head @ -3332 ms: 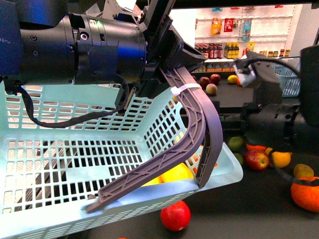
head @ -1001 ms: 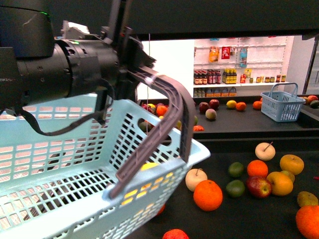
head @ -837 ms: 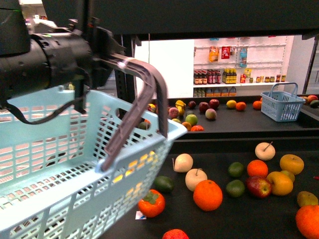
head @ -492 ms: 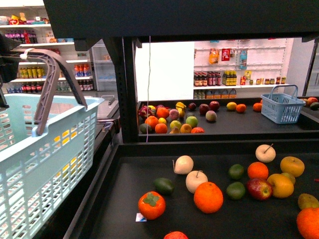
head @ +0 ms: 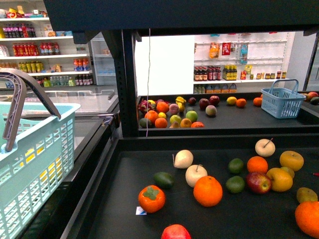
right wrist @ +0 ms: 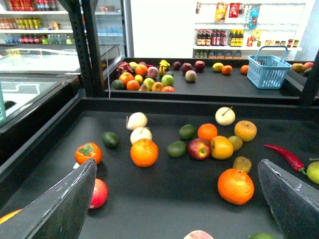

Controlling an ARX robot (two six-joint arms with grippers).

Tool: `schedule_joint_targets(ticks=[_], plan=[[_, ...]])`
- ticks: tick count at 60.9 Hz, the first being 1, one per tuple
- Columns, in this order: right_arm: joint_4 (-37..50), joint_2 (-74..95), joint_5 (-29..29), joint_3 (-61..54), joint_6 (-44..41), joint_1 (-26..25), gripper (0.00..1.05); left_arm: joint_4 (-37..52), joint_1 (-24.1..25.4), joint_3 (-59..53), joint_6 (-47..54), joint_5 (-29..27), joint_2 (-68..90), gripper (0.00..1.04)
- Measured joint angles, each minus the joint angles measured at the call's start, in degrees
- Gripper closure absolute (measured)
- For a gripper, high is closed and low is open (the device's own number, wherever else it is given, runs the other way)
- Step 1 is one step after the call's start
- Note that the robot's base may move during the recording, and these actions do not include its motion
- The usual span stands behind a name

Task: Pick lemon from shelf

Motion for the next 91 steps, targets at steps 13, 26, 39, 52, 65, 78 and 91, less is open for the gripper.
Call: schedule_joint_targets(ticks=[13,26,39,52,65,78,91], plan=[[0.0,0.0,0.0,0.0,0.0,0.0,0.07,3.3,0.4,-0.4,-1.2,0.5,2.4,0.99],[0.0,0.0,0.0,0.0,0.0,0.0,0.07,2.1,0.9,-0.6,-0.7,0.2,2.3,0.69],[0.0,0.0,0.0,0.0,0.0,0.0,0.07,-3.1,1.6,-1.1,1.2,-0.9,0.5,0.30],[0.0,0.0,0.0,0.0,0.0,0.0,0.07,-19.6,1.8,-1.6,6.8,-2.1,-4.9,0.09],[0.0,0.0,0.0,0.0,0.0,0.0,0.07,-32.8,1.8,-1.7,11.7,-2.9,-10.3,0.08],[0.0,0.0,0.0,0.0,0.0,0.0,0.07,-49.6,1.9,-1.7,17.0,-4.9,-15.5,0.08],[0.0,0.0,0.0,0.0,0.0,0.0,0.07,-64.7,2.0,-1.7,22.1,-7.7,-21.1,0.08]])
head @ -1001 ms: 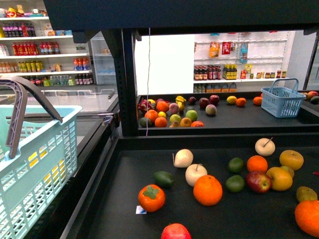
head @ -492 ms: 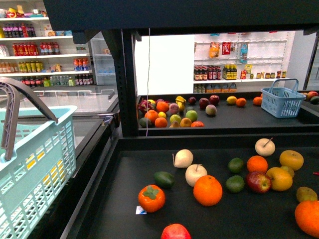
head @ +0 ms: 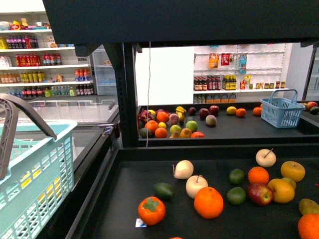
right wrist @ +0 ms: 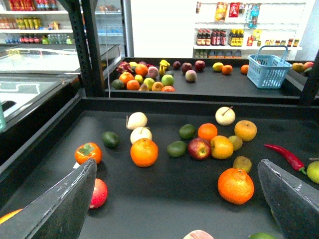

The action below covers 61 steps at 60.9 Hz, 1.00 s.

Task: Pick lemon from shelf

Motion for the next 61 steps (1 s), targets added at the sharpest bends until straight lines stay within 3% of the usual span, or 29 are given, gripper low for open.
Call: schedule_joint_targets(ticks=[14,48,56,61], plan=[[0.0,0.0,0.0,0.0,0.0,0.0,0.07,-16.4,-0.9,-0.2,14.1,-6.5,-9.4,0.08],[0.0,0.0,0.0,0.0,0.0,0.0,0.07,-23.3,-0.7,-4.0,24.9,-9.2,-25.9,0.08],[0.0,0.0,0.0,0.0,0.0,0.0,0.07,-28.5,-3.0,-8.6,31.8,-13.5,-33.9,0.08],[0.0,0.0,0.0,0.0,0.0,0.0,0.07,-32.0,-7.3,-13.2,36.3,-17.2,-41.4,0.08]])
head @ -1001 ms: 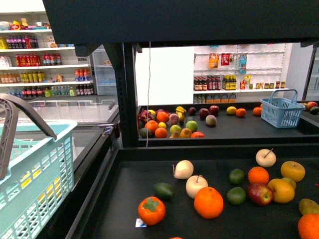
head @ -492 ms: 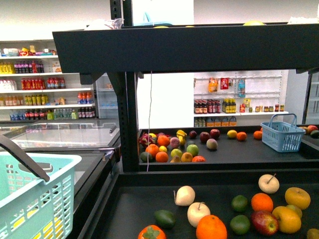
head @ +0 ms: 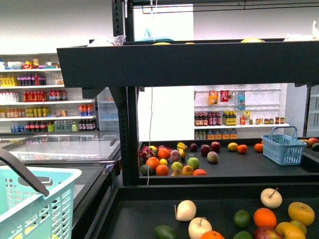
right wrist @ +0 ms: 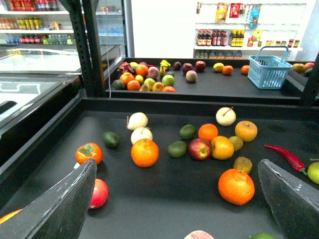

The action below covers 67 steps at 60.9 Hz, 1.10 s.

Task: Pick lemon from shelf

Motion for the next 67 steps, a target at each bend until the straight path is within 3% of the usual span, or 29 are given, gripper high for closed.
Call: schedule_joint_targets(ticks=[5,8,13,17,24,31,34,38,67], plan=[[0.0,0.0,0.0,0.0,0.0,0.0,0.07,-1.6,-7.8,-5.3,4.4,-4.8,-9.6,0.10],[0.0,0.0,0.0,0.0,0.0,0.0,0.07,7.6,-11.8,-11.1,9.4,-1.7,-15.9,0.18],[0.0,0.0,0.0,0.0,0.0,0.0,0.07,18.6,-19.5,-20.5,19.1,-3.2,-26.8,0.34],[0.0,0.0,0.0,0.0,0.0,0.0,0.07,21.4,-19.4,-25.5,22.9,-2.7,-31.8,0.47],[0.0,0.0,0.0,0.0,0.0,0.0,0.07,23.8,-15.5,-35.3,26.2,1.4,-36.2,0.81],[0.0,0.0,0.1,0.0,0.0,0.0,0.07,24.8,-12.8,-38.4,26.5,4.8,-39.0,1.02],[0.0,0.0,0.1,0.0,0.0,0.0,0.07,25.2,-8.7,-39.9,26.8,9.3,-40.3,1.02],[0.0,0.0,0.0,0.0,0.0,0.0,0.07,25.4,-6.6,-41.6,26.8,9.4,-41.4,1.02],[0.0,0.0,0.0,0.0,0.0,0.0,0.07,20.9,-6.2,-49.1,26.9,10.2,-53.5,1.02]])
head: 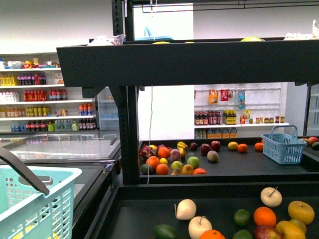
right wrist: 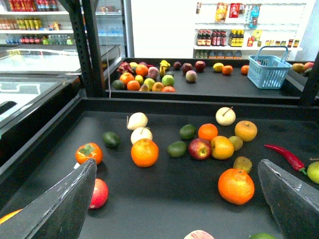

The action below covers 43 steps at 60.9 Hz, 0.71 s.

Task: Pick lemon from shelf

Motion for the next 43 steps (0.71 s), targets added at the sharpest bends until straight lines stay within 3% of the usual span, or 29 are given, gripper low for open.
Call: schedule_joint_targets(ticks=[30,43], plan=[[0.0,0.0,0.0,0.0,0.0,0.0,0.07,0.4,0.0,-3.3,0.0,0.0,-3.3,1.02],[0.0,0.0,0.0,0.0,0.0,0.0,0.07,0.4,0.0,-3.3,0.0,0.0,-3.3,0.61]])
